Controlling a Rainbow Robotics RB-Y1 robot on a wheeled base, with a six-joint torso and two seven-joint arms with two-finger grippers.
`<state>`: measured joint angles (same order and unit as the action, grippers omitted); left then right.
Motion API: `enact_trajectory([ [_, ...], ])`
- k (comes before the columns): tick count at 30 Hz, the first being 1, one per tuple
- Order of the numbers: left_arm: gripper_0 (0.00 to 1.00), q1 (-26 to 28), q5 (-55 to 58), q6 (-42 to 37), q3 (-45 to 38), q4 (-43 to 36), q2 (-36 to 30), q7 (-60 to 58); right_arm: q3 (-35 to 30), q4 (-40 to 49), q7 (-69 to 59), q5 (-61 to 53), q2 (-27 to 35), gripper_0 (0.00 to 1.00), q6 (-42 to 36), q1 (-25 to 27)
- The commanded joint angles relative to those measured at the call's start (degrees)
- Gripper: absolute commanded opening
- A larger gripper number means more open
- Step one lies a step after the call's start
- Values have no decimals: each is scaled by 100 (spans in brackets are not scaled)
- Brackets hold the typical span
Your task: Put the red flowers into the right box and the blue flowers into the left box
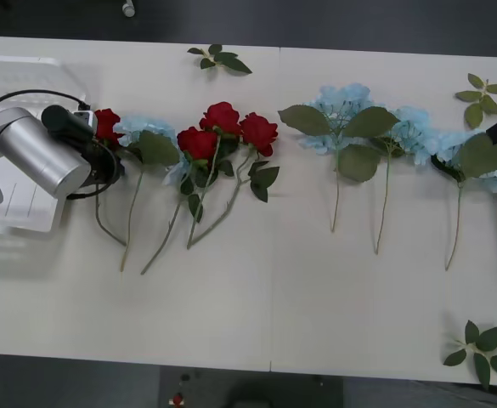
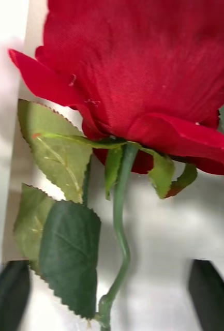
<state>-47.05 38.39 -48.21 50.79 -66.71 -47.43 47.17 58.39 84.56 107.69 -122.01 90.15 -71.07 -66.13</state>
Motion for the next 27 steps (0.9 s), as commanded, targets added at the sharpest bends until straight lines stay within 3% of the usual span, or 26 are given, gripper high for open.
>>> enact_trajectory([
  [1, 0, 126, -95, 198, -43, -9, -100, 196, -188, 43, 1044, -394, 319, 96, -267, -234],
  [14, 0, 126, -270, 619, 353, 149, -100, 196, -390, 772, 3628, -271, 12, 97, 67, -225],
  [22, 0, 56, -323, 646, 432, 44, -170, 407, 137, 1590, 4498, -227, -32, 97, 1324, -216],
  [27, 0, 21, 319, -75, -34, -607, -522, 1277, 559, 1968, 4595, -332, -32, 97, 2010, -216],
])
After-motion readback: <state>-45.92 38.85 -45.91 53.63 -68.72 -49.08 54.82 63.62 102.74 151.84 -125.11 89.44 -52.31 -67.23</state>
